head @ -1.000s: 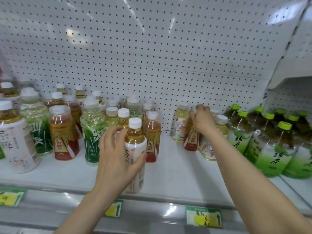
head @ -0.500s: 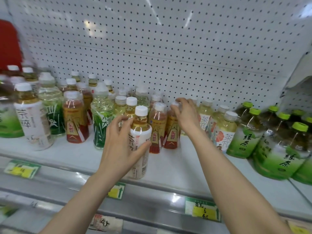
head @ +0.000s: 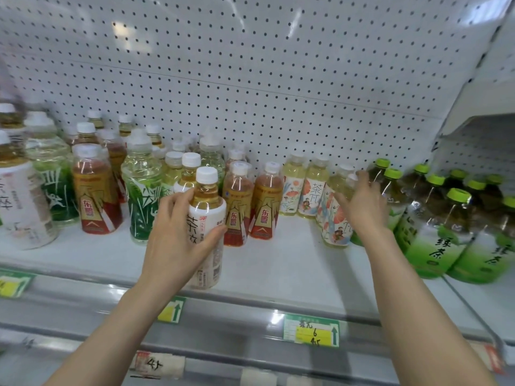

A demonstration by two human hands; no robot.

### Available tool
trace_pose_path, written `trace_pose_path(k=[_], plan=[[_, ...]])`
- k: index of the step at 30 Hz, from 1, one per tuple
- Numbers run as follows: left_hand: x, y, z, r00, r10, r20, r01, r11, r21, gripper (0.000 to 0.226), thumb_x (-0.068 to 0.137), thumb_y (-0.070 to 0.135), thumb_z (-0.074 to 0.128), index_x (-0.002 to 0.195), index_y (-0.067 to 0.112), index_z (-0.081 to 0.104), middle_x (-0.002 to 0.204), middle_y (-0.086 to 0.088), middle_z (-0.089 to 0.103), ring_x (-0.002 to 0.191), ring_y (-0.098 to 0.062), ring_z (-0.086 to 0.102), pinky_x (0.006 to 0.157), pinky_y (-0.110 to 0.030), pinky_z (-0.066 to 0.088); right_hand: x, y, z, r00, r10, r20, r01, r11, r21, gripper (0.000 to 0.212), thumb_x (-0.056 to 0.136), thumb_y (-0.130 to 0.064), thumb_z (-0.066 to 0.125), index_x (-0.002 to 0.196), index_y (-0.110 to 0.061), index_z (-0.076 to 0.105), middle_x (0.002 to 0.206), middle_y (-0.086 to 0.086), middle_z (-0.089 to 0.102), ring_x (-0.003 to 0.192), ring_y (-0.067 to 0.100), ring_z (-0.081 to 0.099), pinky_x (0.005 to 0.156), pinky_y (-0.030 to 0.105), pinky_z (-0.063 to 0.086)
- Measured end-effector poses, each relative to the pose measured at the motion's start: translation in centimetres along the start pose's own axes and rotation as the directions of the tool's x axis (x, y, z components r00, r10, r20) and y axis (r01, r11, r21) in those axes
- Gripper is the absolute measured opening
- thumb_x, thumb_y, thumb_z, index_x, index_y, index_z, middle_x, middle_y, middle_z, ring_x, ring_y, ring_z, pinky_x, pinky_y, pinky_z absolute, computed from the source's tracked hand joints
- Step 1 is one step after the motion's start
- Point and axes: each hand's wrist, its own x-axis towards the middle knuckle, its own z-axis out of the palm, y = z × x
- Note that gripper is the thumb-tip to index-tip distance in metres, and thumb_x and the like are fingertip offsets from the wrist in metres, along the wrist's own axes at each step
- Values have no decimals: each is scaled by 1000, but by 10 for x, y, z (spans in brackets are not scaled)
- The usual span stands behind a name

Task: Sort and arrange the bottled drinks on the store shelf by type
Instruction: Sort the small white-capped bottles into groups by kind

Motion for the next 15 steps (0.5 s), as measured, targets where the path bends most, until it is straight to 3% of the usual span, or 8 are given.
trace_pose_path(k=[9, 12, 15], plan=[[1, -2, 1, 1000, 5, -12, -5, 1000, 0, 81, 76, 50, 70, 143, 20, 35, 137, -2, 39, 120, -16, 44, 93, -28, 35, -15, -45, 26, 973, -222, -66, 227, 970, 82, 61, 90, -40, 65, 139, -14, 38, 131, 17, 51, 115, 39, 54, 89, 44, 44], [1, -3, -1, 1000, 8, -13, -8, 1000, 5, 82, 76, 52, 70, 143, 22, 35, 138, 0, 38, 116, -8, 41, 94, -27, 36, 1, -57, 43, 978, -192, -84, 198, 978, 70, 61, 91, -42, 64, 138, -11, 39, 127, 19, 52, 113, 39, 53, 86, 44, 45], [0, -2, -2, 1000, 16, -18, -16, 1000, 5, 81, 75, 53, 69, 143, 23, 35, 137, 2, 38, 114, -2, 36, 94, -24, 35, 18, -54, 56, 974, -184, -133, 175, 982, -71, 60, 90, -43, 63, 133, -7, 42, 123, 25, 54, 113, 39, 47, 88, 44, 41]])
